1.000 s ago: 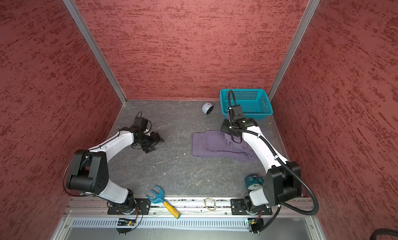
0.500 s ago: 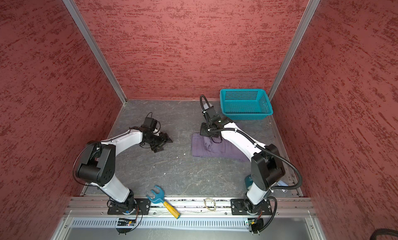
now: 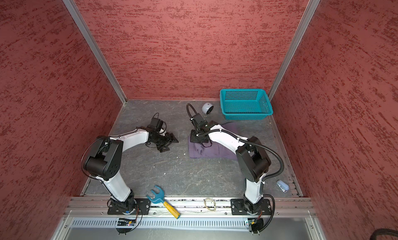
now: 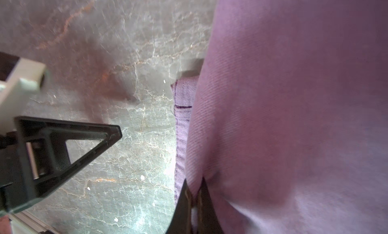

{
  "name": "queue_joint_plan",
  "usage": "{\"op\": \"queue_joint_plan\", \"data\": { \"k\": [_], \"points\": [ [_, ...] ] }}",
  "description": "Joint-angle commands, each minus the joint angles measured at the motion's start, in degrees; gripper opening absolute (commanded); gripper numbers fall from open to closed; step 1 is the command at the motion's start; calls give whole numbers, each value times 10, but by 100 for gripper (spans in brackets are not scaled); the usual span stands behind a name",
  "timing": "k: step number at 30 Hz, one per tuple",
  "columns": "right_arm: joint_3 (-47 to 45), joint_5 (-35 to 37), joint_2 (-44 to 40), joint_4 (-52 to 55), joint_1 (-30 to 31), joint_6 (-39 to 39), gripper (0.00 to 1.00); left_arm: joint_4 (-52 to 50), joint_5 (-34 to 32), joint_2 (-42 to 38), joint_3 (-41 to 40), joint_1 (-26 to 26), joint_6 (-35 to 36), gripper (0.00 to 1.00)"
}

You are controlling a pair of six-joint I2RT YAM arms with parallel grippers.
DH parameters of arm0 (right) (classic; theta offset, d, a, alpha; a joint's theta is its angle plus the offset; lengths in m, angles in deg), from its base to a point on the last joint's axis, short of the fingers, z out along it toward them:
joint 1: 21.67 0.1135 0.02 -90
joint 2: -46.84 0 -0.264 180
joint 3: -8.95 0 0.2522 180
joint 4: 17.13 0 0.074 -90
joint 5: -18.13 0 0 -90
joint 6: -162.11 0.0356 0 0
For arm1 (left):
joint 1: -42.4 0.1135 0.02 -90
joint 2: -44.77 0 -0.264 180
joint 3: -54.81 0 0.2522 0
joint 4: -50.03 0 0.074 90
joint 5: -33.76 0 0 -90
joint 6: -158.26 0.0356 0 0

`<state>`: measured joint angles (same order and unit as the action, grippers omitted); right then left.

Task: Fold and stack the trousers
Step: Fold the trousers at the center of the table, then smooth out the trousers at the center of the table.

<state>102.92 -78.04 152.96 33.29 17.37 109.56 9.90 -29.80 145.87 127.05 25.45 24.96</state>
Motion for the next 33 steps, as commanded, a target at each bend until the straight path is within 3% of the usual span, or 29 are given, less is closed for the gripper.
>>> {"op": "queue_joint_plan", "data": {
  "k": [1,7,9,12,15,19,23,28,33],
  "points": [
    [28,23,17,1,24,-12,0,16,-2,20,10,-8,-8,81],
    [11,34,0,-4,37,-24,0,29,-4,41,31,-44,-21,77],
    [9,32,-1,-8,42,-24,9,34,-2,52,36,-53,-29,77],
    [2,5,6,-21,49,-30,35,44,2,62,37,-58,-39,77],
    [-9,-26,10,-37,66,-48,48,32,2,58,42,-48,-38,79],
    [-30,-27,-24,-31,90,-87,50,15,-5,19,33,-19,-33,82],
    [-68,24,-119,-20,81,-105,50,-42,-18,-20,53,-31,-13,82],
    [-115,84,-223,30,12,-92,50,-44,-28,-75,51,-107,-21,80],
    [-186,58,-290,70,-138,-52,50,-103,-91,-81,64,-205,-7,79]
  ]
}}
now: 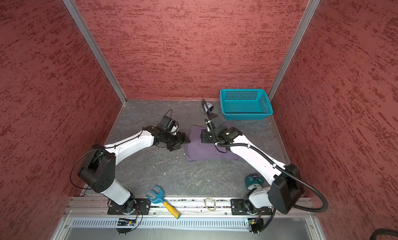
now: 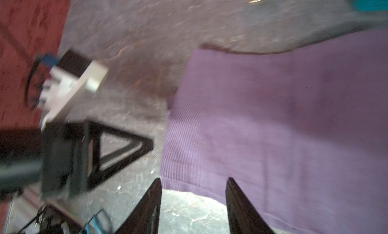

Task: Fold and stack the trousers
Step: Smooth out the trousers at the center of the table.

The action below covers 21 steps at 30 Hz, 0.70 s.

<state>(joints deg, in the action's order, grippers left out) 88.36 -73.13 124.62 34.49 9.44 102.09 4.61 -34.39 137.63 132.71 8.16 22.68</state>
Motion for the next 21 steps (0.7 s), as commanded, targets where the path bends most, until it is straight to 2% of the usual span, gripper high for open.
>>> {"op": "queue_joint_plan", "data": {
  "k": [1,5,10,13,16,19,21],
  "points": [
    [-54,-6,-14,58,-87,25,50,-64,-62,6,11,-43,19,79],
    [-93,-49,-31,44,-165,11,54,-96,-119,32,23,-63,23,78],
    [-123,-50,-18,23,-221,-11,60,-86,-134,63,48,-69,23,77],
    [-141,-52,-12,7,-237,-7,60,-85,-131,90,78,-77,21,73],
    [-151,-57,-16,-4,-242,-1,60,-82,-127,110,97,-79,16,59],
    [-154,-56,-17,-6,-246,0,60,-82,-125,117,115,-78,16,32],
    [-153,-51,-19,-4,-249,0,61,-84,-123,114,124,-79,20,19]
  ]
}}
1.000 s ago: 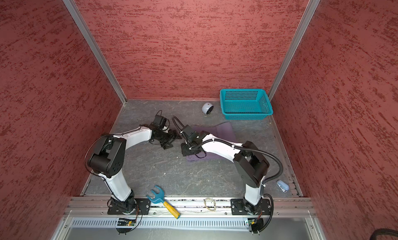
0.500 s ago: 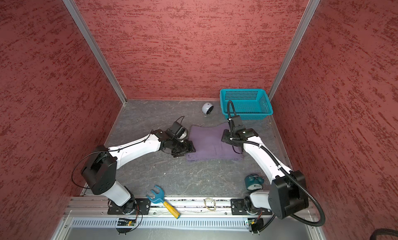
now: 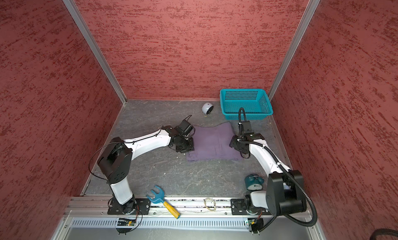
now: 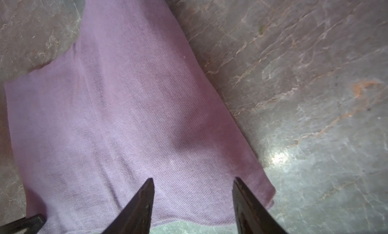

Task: Fold and stack the trousers
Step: Smooth out the trousers at the center of the table.

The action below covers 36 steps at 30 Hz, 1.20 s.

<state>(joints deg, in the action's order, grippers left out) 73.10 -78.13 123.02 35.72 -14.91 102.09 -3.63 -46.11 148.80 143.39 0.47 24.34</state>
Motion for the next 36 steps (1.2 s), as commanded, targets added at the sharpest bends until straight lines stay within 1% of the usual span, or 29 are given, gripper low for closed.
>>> {"op": "queue_joint_plan", "data": {
  "k": [1,2,3,5,7,10,12,14,17,21,22,23,24,25,26,28,30,32,33,34,35,36],
  "points": [
    [-2,2,-4,-16,-7,-1,61,-8,-8,1,22,-1,10,12],
    [-2,5,-6,-16,-10,-2,62,-21,-14,1,30,2,15,5],
    [-3,7,-8,-15,-12,-2,62,-29,-16,-3,36,7,18,0],
    [-3,12,-11,-13,-20,-3,62,-32,0,-15,44,17,23,0],
    [-1,13,-13,-11,-30,-4,62,-51,11,-31,72,20,26,0],
    [1,8,-16,-11,-40,-5,63,-105,-18,-53,126,5,36,0],
    [-1,5,-16,-13,-43,-3,63,-114,-21,-71,134,-3,34,0],
    [-2,2,-13,-18,-44,-2,63,-110,-14,-87,121,-9,22,0],
    [-6,-6,-6,-23,-44,-2,63,-92,1,-105,70,-16,-4,0],
    [-13,-10,4,-33,-44,-2,63,-44,23,-133,-42,-18,-53,0],
    [-15,-13,7,-37,-45,-2,63,-35,24,-135,-66,-17,-61,4],
    [-15,-16,10,-40,-44,-3,63,-32,23,-133,-80,-15,-64,22],
    [-15,-19,14,-42,-44,-3,63,-33,18,-128,-95,-10,-65,53],
    [-15,-23,17,-44,-44,-4,63,-38,14,-122,-107,-2,-65,71],
    [-14,-26,18,-46,-44,-5,63,-44,14,-117,-113,12,-63,76],
    [-13,-39,20,-49,-44,-11,63,-60,13,-122,-120,51,-58,77],
    [-13,-49,17,-48,-44,-16,62,-62,7,-150,-116,78,-48,76],
    [-11,-52,9,-46,-43,-23,56,-68,-10,-173,-98,92,-33,75],
    [-10,-53,2,-48,-40,-26,51,-71,-17,-179,-84,93,-28,74],
    [-9,-55,-4,-51,-35,-27,42,-72,-20,-178,-71,94,-23,71],
    [-5,-59,-11,-56,-28,-28,27,-67,-18,-172,-56,94,-21,64],
    [2,-67,-15,-64,-20,-28,18,-52,-7,-165,-44,93,-21,57]
  ]
}}
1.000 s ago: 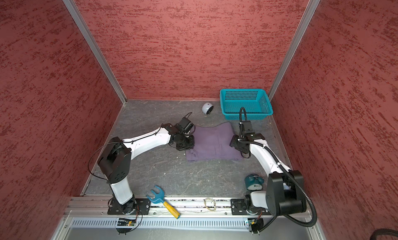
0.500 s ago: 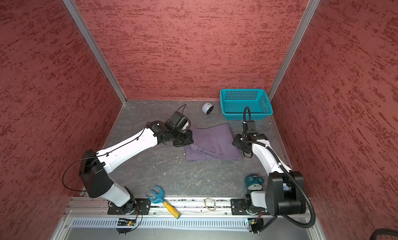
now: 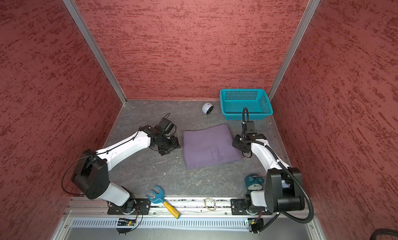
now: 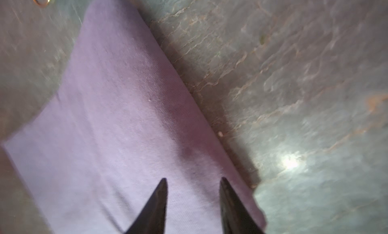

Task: Fold and stack the trousers
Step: Smooth out the trousers at the center of the table, then move the trousers to the center of the table.

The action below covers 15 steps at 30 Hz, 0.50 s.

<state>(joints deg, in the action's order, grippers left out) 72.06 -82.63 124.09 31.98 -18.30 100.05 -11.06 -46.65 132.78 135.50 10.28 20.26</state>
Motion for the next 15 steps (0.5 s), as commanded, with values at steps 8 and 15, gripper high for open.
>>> {"op": "queue_joint_plan", "data": {
  "k": [8,15],
  "points": [
    [12,-80,12,-110,38,-4,1,95,52,147,103,-50,17,36],
    [-63,-38,91,-129,21,44,0,197,109,206,47,-19,-4,33]
  ]
}}
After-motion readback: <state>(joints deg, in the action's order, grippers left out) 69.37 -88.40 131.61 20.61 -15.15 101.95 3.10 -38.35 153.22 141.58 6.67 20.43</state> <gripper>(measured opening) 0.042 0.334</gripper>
